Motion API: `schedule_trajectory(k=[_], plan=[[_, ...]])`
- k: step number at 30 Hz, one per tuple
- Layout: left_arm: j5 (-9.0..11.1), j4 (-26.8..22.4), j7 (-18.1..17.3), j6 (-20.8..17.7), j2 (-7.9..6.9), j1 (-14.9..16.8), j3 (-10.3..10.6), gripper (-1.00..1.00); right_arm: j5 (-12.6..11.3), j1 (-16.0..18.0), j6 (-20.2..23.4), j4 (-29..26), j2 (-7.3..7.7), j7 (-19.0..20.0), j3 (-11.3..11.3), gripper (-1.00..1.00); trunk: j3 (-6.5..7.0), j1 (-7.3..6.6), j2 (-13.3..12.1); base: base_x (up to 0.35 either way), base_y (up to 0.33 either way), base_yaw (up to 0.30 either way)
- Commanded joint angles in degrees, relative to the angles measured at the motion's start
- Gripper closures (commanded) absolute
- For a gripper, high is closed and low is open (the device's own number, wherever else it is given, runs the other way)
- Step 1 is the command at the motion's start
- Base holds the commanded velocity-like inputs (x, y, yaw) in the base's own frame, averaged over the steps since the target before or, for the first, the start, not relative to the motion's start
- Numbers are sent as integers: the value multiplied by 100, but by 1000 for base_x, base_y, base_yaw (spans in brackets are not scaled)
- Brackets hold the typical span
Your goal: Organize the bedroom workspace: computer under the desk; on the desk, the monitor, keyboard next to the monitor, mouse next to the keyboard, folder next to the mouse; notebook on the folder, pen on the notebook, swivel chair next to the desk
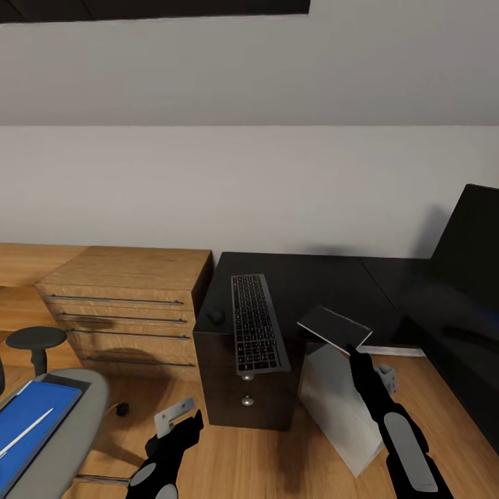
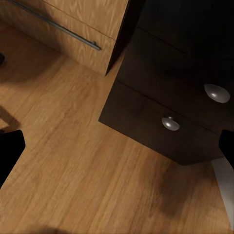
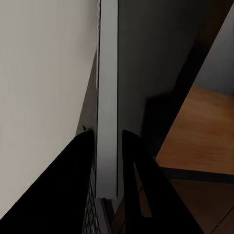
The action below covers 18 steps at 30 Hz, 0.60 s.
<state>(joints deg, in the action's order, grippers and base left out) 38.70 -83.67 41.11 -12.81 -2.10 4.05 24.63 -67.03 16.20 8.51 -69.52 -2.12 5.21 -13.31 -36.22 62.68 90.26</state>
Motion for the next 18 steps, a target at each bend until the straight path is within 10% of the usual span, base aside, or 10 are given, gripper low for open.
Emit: schedule_trajectory(k=[1,18], plan=[[22,-7,43,-20,-7,4,13,-100,-56,4,46,-1,-7,33,-22,100,-5,0,3,0,0,0],[22,43,38,-18,-10,8,23,-100,-56,2,46,0,-7,33,-22,100,-5,0,3,50,0,0]])
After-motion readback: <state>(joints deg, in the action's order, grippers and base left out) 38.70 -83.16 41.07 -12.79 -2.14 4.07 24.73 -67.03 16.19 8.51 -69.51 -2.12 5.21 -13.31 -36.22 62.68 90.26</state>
